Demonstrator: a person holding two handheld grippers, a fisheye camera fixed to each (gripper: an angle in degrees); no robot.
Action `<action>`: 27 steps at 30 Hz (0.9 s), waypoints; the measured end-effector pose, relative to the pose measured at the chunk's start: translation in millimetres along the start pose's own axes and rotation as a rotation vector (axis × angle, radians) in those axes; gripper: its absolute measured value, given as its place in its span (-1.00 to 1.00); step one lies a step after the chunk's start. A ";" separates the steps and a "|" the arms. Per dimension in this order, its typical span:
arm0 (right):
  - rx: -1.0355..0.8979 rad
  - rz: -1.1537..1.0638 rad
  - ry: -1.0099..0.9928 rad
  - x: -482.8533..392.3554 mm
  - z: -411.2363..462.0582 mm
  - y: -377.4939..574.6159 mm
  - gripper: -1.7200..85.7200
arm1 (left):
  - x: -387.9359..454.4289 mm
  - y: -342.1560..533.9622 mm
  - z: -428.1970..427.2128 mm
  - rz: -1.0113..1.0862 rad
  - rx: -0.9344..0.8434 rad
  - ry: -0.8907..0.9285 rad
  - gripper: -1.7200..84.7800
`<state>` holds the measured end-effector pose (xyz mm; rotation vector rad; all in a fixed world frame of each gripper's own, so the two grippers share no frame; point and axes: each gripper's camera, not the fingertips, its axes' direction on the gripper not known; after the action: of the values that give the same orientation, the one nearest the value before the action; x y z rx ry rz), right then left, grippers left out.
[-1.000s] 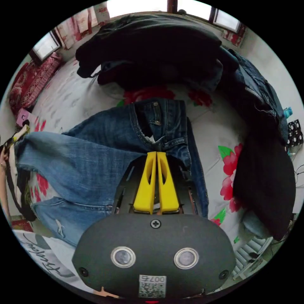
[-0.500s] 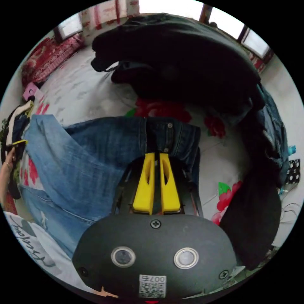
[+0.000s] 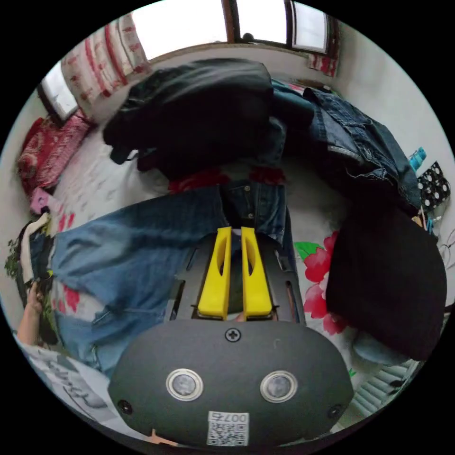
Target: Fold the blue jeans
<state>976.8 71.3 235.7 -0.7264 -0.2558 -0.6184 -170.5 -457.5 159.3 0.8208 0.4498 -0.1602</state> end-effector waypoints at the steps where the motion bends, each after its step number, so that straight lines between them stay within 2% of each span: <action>1: 0.020 -0.024 -0.081 4.3 -17.6 14.9 -0.89 | -10.0 12.8 -15.5 -0.015 0.032 0.019 -0.98; 6: 0.019 -0.006 -0.207 34.8 -73.6 111.2 -0.83 | -62.2 104.9 -64.8 -0.164 0.114 0.076 -0.96; 12: -0.080 0.323 -0.207 111.2 -101.6 251.9 -0.77 | -131.3 252.3 -89.1 -0.473 0.096 0.086 -0.87; 16: -0.137 0.515 -0.372 151.9 -93.0 316.1 -0.74 | -168.4 317.9 -90.2 -0.625 0.073 0.087 -0.82; 22: -0.135 0.553 -0.596 161.8 -59.0 328.6 -0.76 | -191.3 339.9 -59.7 -0.716 0.022 0.287 -0.75; 24: -0.128 0.538 -0.615 160.3 -48.0 323.2 -0.78 | -191.8 335.3 -53.2 -0.721 -0.009 0.265 -0.83; 25: -0.128 0.525 -0.613 160.2 -41.5 319.2 -0.80 | -192.5 333.2 -56.2 -0.724 -0.026 0.182 -0.90; 27: -0.148 0.511 -0.617 162.5 -30.6 313.4 -0.84 | -196.0 328.4 -60.3 -0.686 -0.034 0.203 -0.95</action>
<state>1296.7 161.3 112.7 -1.0711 -0.5719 0.0897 -264.1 -197.8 430.8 0.6242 0.9147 -0.7052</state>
